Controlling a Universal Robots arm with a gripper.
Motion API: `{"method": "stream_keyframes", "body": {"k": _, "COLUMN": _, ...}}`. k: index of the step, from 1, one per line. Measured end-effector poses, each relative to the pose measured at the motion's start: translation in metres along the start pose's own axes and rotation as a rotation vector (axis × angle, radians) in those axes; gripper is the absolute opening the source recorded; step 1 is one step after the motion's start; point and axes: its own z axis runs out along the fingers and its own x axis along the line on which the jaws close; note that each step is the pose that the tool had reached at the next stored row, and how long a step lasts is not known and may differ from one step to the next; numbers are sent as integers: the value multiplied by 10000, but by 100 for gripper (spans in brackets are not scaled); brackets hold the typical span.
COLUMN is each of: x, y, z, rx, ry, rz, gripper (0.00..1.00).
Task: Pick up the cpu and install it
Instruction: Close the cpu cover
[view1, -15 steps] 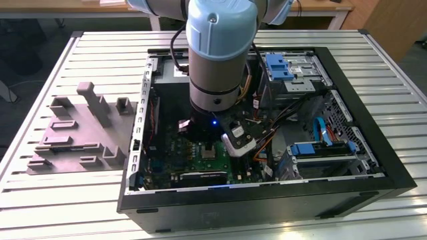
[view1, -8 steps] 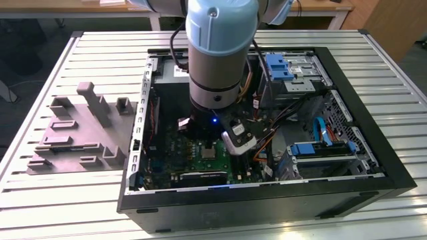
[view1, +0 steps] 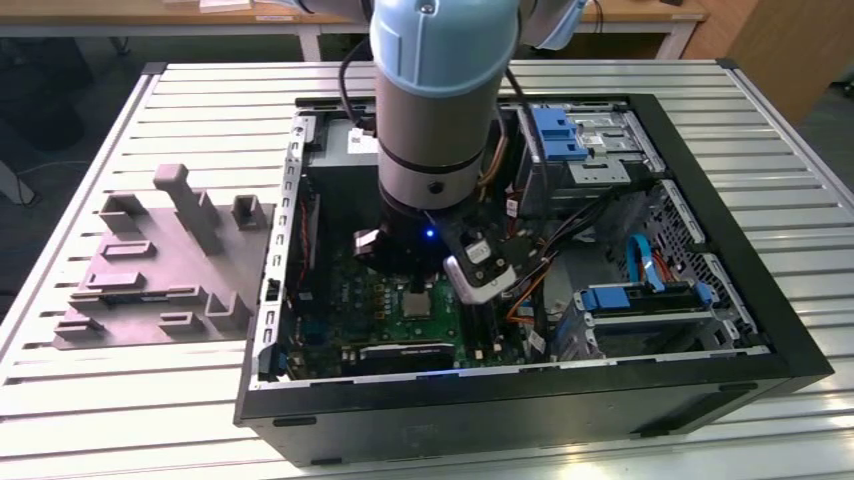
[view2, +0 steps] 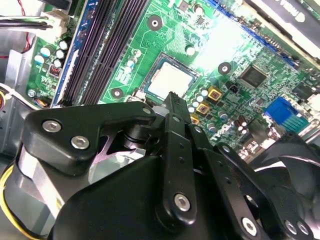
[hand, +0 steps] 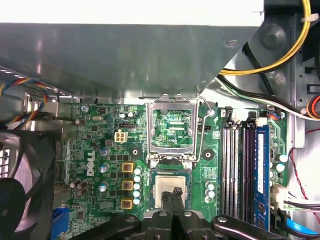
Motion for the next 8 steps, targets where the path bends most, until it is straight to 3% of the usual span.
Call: {"method": "stream_keyframes", "body": {"k": 8, "x": 1, "y": 3, "z": -42, "rx": -3, "ry": -2, "rz": 0, "gripper": 11}}
